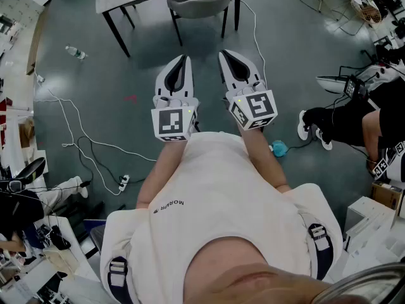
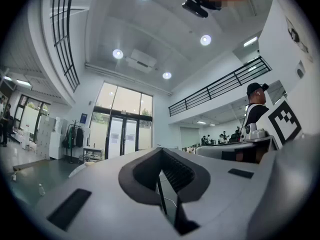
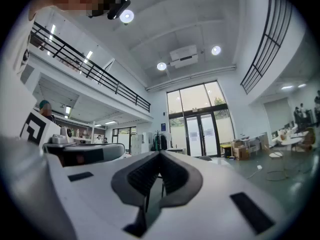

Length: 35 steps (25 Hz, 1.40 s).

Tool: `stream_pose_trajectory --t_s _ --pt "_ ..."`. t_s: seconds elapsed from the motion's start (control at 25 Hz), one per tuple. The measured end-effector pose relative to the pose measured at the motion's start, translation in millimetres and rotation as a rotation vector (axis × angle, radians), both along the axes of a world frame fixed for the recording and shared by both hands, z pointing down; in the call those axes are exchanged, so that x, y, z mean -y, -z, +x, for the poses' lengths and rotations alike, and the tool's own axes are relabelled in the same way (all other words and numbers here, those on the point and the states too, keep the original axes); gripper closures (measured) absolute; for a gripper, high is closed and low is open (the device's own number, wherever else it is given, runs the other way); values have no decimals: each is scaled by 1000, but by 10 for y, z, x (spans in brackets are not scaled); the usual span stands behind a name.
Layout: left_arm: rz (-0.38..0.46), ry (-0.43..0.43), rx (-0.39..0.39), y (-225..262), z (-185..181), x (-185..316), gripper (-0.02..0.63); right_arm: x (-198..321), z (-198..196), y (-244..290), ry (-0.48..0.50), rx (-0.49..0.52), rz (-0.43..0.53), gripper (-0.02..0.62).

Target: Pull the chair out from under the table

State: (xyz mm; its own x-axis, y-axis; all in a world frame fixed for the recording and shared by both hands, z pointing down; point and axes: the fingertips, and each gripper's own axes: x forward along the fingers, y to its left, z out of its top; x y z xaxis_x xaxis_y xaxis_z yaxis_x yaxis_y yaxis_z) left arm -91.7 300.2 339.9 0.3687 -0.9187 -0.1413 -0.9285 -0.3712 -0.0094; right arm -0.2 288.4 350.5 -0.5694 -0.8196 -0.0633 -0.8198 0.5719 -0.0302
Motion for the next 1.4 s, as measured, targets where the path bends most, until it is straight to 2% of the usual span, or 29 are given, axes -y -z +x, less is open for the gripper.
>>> stream_pose_trajectory --t_s 0.64,0.92,1.16,1.4 --pt "-7 41 59 -47 464 52 601 67 444 -39 44 13 12 583" --pt "-47 87 88 -199 539 106 601 183 705 -240 46 33 -46 583" --pt "-96 79 102 -467 594 489 601 581 765 -509 34 14 -95 583" --pt "-86 63 90 -521 495 1196 601 1243 663 -576 21 -20 -95 583"
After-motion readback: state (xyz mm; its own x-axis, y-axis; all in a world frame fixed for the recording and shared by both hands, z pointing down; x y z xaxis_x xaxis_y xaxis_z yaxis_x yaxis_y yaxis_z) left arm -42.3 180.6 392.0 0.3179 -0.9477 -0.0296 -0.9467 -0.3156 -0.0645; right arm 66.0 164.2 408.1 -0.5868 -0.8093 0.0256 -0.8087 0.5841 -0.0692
